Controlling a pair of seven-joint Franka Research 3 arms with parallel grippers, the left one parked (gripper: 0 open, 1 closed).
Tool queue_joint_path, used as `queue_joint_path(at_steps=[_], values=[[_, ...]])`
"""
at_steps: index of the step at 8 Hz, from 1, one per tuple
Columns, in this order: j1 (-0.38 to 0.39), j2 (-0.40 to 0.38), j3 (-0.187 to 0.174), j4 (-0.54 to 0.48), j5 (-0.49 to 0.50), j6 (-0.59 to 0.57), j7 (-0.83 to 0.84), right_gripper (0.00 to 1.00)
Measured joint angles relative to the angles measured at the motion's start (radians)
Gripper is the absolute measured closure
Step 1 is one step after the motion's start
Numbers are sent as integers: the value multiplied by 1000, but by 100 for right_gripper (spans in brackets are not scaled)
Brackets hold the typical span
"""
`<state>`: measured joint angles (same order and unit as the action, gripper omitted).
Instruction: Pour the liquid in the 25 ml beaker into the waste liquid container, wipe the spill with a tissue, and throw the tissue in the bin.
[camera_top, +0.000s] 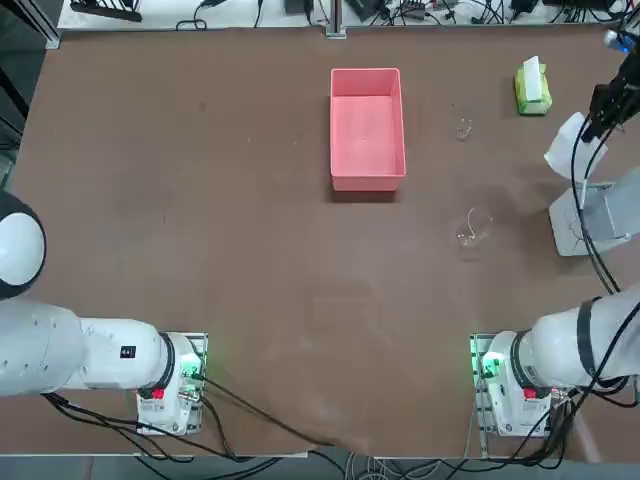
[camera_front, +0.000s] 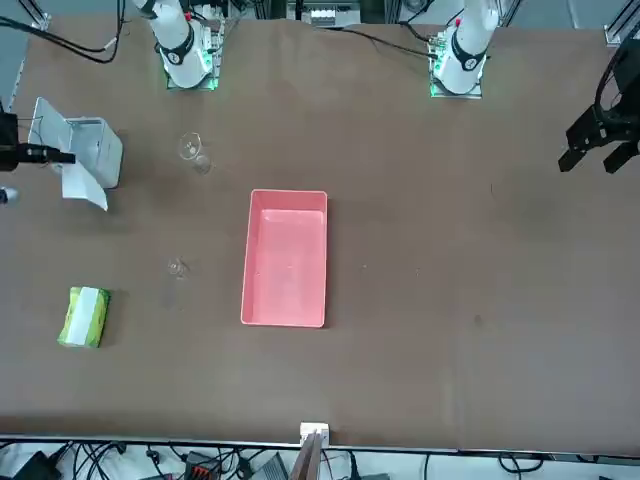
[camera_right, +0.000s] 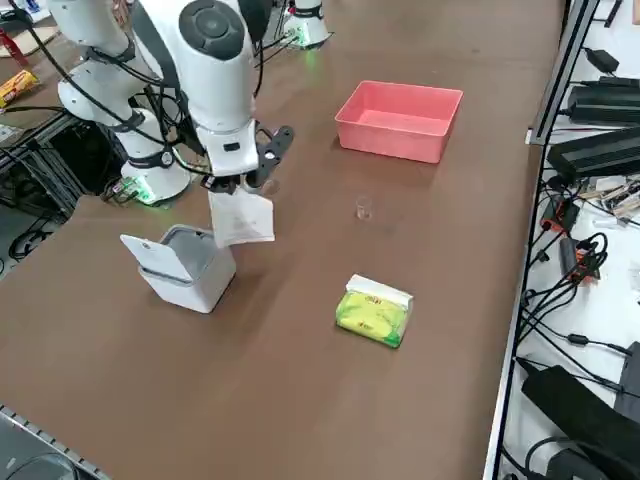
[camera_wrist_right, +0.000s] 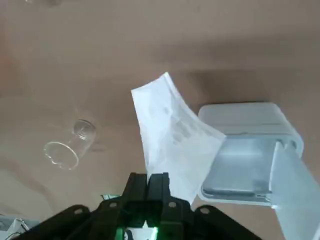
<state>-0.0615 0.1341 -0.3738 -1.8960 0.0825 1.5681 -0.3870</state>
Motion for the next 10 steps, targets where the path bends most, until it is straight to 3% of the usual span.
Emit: queue_joint_path(at_steps=[4,10], values=[[-57,-63,7,-201,-34,124,12,98],[-139,-92,7,-213,-54,114,6,98]])
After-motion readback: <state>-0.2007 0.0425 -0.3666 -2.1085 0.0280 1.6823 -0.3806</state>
